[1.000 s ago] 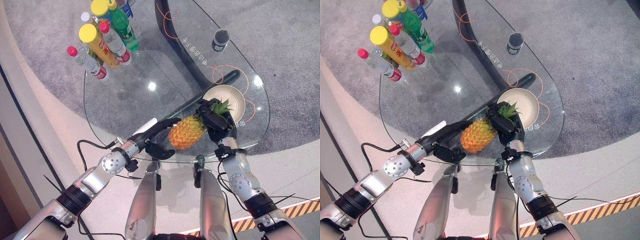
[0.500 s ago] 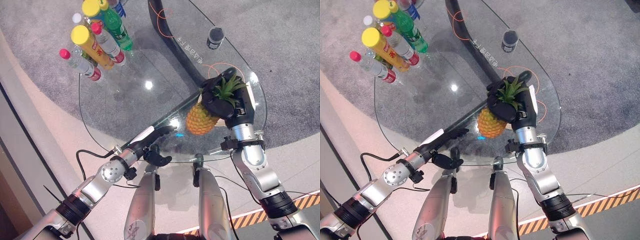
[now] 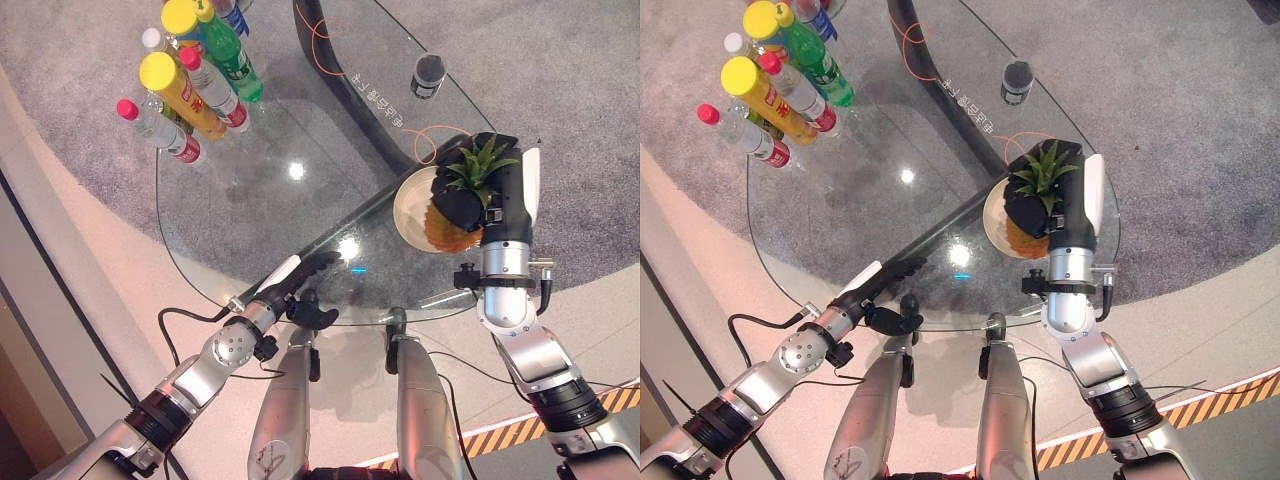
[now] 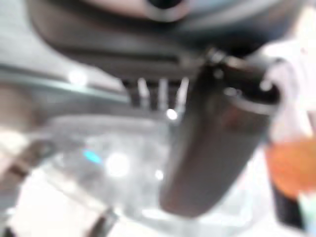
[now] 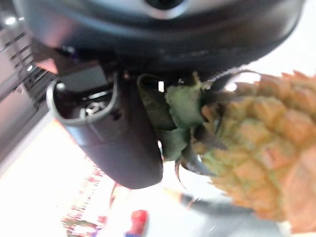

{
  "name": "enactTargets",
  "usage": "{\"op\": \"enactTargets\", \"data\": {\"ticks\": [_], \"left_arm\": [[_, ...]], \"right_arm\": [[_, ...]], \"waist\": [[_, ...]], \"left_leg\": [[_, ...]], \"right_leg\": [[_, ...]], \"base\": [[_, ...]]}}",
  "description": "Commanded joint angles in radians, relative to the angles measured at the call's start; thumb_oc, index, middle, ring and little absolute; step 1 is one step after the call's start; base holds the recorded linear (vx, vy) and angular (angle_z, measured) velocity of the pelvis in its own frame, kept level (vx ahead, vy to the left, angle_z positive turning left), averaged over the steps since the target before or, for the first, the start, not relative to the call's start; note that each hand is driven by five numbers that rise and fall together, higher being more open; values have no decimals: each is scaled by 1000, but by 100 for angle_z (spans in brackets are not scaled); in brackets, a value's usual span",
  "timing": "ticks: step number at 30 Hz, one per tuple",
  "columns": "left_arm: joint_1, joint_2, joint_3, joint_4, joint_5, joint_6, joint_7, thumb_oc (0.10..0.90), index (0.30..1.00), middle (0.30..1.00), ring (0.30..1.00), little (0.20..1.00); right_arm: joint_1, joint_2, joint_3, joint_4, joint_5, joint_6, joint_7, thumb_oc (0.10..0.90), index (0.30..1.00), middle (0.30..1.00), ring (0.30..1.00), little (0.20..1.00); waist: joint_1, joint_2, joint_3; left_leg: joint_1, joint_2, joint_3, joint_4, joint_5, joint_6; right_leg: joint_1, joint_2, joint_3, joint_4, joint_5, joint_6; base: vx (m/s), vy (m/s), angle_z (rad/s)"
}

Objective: Pick up the fruit to the plate

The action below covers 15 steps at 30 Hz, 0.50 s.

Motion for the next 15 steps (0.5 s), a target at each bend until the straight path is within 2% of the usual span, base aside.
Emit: {"op": "enactTargets", "data": {"ticks": [1, 4, 10, 15], "left_arm": [[34, 4, 30, -29, -28, -85, 91, 800, 900, 900, 900, 900], [57, -23, 36, 68, -30, -137, 148, 800, 900, 900, 900, 900], [85, -60, 49, 194, -40, -161, 199, 800, 900, 900, 900, 900], [98, -71, 25, 232, -43, -177, 197, 800, 900, 900, 900, 900]], "right_arm": [[-175, -40, -78, -132, -39, -96, -86, 100, 300, 300, 300, 200], [-181, -16, -64, -109, -59, -121, -110, 100, 300, 300, 300, 200], [-195, 32, -48, -23, -66, -183, -170, 100, 300, 300, 300, 200], [-243, 50, -54, 103, -8, -261, -218, 100, 300, 300, 300, 200]], "waist": [[0, -38, -18], [6, -35, -18], [22, -27, -18], [37, -16, -18]], "left_leg": [[-23, -53, 16, 232, -143, 64], [-34, -55, 11, 234, -141, 62], [-81, -55, 7, 254, -142, 61], [-107, -56, 4, 258, -146, 62]], "right_leg": [[86, 4, -115, -234, 226, 3], [72, 4, -116, -225, 224, 2], [27, 2, -124, -202, 221, 0], [-1, 5, -127, -197, 219, 1]], "base": [[0, 0, 0], [0, 0, 0], [-9, -15, 4], [-4, -10, 8]]}}
